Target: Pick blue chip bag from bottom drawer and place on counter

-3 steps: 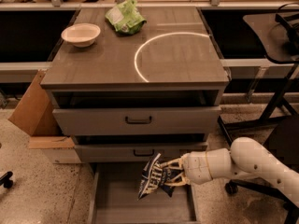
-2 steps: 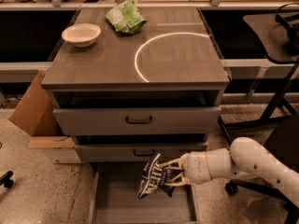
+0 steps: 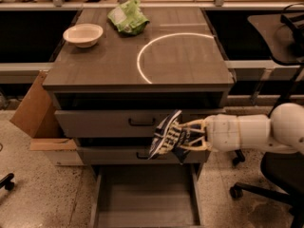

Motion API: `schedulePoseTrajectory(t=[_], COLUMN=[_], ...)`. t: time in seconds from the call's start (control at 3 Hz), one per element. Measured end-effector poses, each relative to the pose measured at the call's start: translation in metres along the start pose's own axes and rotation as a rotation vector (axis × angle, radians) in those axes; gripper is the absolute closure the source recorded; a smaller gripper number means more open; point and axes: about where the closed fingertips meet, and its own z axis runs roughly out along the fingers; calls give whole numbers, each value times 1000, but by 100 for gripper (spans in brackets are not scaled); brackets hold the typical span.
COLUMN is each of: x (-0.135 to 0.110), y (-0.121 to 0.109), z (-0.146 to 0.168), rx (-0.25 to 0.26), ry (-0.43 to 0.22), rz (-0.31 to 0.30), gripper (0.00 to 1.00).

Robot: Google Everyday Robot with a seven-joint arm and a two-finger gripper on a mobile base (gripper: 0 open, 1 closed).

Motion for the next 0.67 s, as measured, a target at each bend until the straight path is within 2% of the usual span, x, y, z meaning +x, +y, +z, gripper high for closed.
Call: schedulePoseTrajectory(t=[0.33,0.67], x=[-40,-40], y=[-71,-72], z=[-37,-36], rx=[94,96], ry=[51,50], rz=[-63,-62], gripper=[100,100])
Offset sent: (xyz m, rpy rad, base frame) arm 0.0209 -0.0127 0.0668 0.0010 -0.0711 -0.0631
